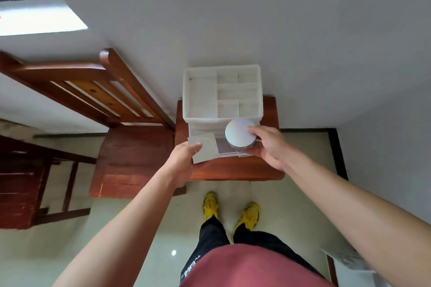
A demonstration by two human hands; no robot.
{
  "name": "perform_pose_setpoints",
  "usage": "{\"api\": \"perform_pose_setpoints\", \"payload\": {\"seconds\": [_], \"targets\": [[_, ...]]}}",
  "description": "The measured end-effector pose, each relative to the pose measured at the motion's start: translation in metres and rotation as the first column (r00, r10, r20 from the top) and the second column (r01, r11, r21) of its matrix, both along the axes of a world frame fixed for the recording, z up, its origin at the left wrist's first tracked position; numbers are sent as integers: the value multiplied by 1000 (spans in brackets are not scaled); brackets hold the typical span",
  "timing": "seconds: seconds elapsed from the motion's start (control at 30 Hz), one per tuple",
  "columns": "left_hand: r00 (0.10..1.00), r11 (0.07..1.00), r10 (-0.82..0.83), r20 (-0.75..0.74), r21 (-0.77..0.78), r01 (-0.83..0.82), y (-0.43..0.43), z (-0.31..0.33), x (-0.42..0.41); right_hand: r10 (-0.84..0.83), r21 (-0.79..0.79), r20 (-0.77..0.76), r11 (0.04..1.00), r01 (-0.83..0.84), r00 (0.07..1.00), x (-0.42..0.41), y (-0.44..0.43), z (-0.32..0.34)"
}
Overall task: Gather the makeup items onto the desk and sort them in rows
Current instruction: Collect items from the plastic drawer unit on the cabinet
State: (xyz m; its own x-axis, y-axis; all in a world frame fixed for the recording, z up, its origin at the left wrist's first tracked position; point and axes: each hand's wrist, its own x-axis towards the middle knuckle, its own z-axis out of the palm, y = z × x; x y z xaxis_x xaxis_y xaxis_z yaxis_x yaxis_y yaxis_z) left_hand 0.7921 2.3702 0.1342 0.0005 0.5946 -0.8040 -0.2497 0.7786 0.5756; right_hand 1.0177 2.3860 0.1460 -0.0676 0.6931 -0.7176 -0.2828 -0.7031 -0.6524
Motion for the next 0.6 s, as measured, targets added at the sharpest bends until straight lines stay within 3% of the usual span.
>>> {"api": "perform_pose_setpoints", "payload": {"seconds": [0.07, 0.17, 0.3, 0.5, 0.6], "targets": [[999, 1000, 20, 44, -15, -20, -4, 2, -4, 57, 2, -8, 998, -57, 998, -17, 2, 5], [997, 1000, -5, 73, 12, 4, -7, 8, -10, 203, 21, 138, 978, -207, 969, -38, 3, 5], [982, 999, 13, 187, -31, -7, -7, 10, -22, 205, 33, 184, 976, -215, 961, -64, 3, 5], [992, 998, -53, 114, 29, 50, -8, 6, -35, 261, 28, 120, 964, -266, 958, -86, 3, 3], [999, 999, 48, 25, 12, -48, -8, 0, -45, 217, 49, 249, 970, -236, 944, -79, 3, -3]]}}
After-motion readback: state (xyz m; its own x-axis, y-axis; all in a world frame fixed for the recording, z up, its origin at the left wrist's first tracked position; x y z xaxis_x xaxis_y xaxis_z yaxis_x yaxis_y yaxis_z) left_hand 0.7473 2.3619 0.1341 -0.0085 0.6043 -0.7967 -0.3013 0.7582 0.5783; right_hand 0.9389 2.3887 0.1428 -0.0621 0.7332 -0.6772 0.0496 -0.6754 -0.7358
